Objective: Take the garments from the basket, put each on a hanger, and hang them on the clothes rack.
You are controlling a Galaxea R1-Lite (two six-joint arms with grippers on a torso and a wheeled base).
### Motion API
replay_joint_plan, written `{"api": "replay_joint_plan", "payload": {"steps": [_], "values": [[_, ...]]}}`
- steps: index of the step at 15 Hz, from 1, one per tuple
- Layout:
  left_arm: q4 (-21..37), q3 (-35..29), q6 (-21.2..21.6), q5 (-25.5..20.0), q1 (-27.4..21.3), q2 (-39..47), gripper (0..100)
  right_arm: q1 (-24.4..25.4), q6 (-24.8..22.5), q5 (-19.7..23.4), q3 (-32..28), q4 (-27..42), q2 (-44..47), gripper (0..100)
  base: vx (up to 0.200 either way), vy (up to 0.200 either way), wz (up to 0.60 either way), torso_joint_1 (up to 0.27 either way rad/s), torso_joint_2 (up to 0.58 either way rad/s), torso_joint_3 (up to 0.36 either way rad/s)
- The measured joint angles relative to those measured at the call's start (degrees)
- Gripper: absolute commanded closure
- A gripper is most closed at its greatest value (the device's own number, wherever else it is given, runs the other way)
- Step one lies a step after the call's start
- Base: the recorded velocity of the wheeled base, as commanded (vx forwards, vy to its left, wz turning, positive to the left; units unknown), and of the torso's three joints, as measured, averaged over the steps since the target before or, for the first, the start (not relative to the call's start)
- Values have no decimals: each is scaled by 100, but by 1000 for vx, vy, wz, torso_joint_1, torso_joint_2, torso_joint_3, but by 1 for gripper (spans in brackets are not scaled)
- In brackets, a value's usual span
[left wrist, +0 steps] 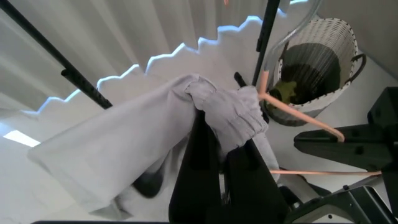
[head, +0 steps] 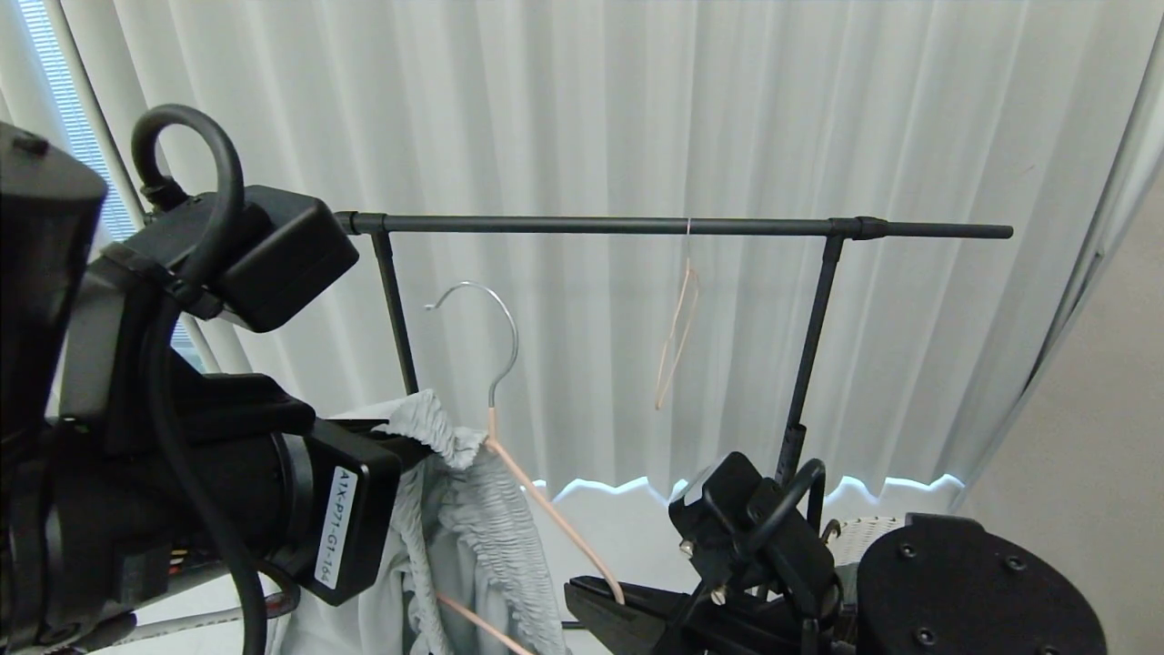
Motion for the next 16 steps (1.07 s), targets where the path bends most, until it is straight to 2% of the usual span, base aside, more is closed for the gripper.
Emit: {"api": "replay_joint_plan", "payload": {"steps": [1,2,6,13,15,16], "values": [[-5,7,2,1,0,-16,100,-15,0,-12,-16,-2,-35,100,0,0,0,0,0,0],[-2,33,11,1,0,-35,0,-26,-5,-17,-21,0,-82,100,0,0,0,0,0,0],[0,167,185,1,-2,-162,0,-59,-44,-26,-11,11,-300,100,0,0,0,0,0,0],[0,435,229,6,-98,-455,0,-251,-183,-17,34,-148,-521,100,0,0,0,0,0,0],[-2,619,394,6,-96,-661,0,-301,-252,-17,168,-151,-641,100,0,0,0,0,0,0],[-29,738,623,6,-78,-805,0,-334,-323,-17,328,-154,-752,100,0,0,0,0,0,0]]}}
